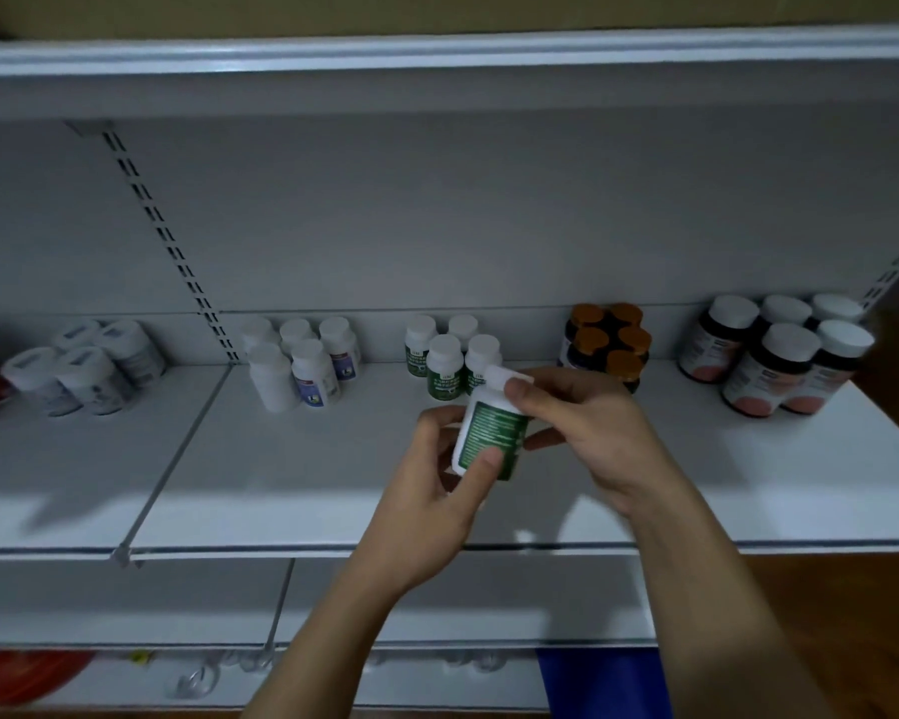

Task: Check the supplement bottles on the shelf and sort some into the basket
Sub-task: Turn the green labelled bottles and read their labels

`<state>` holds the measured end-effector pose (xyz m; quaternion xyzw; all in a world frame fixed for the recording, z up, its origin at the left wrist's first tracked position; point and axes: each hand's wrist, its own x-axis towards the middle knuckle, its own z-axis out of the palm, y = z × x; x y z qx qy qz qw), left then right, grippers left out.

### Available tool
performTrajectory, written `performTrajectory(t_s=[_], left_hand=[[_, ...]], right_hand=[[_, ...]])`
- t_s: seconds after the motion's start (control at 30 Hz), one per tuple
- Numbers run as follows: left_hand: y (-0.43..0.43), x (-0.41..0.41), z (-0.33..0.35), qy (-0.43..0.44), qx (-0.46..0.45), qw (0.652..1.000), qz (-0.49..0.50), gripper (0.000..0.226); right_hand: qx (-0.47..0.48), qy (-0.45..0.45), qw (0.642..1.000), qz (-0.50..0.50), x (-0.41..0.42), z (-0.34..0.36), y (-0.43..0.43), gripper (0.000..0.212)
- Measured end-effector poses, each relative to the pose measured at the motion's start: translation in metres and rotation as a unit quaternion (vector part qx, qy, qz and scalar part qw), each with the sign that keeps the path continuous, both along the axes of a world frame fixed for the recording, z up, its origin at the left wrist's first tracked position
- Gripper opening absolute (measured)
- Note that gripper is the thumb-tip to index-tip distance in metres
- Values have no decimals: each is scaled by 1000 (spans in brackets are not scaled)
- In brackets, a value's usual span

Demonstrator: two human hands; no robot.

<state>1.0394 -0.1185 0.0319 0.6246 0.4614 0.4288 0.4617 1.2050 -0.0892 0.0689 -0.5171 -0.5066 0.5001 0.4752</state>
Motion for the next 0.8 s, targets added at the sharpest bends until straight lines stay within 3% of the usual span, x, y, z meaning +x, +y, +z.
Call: performTrajectory(t_s=[0.17, 0.3, 0.43, 0.5, 0.63, 0.8], left_hand=[[2, -2, -5, -81, -50, 995, -7, 31], [9, -9, -8, -72, -48, 996, 8, 33], [27, -21, -18, 72, 7, 997, 13, 36], [37, -29, -25, 173, 35, 984, 31, 34], [51, -47, -29, 306, 52, 949, 49, 41], [63, -66, -22, 395, 23, 916, 67, 43]], right_hand=[[15, 30, 999, 32, 1, -2, 4, 27], [-13, -6, 999, 43, 1, -2, 7, 33], [-40, -76, 996, -2, -8, -10, 13, 32], [-24, -155, 987, -36, -9, -11, 21, 33], [37, -375, 923, -83, -2, 6, 42, 32], [80, -474, 869, -117, 5, 21, 73, 33]])
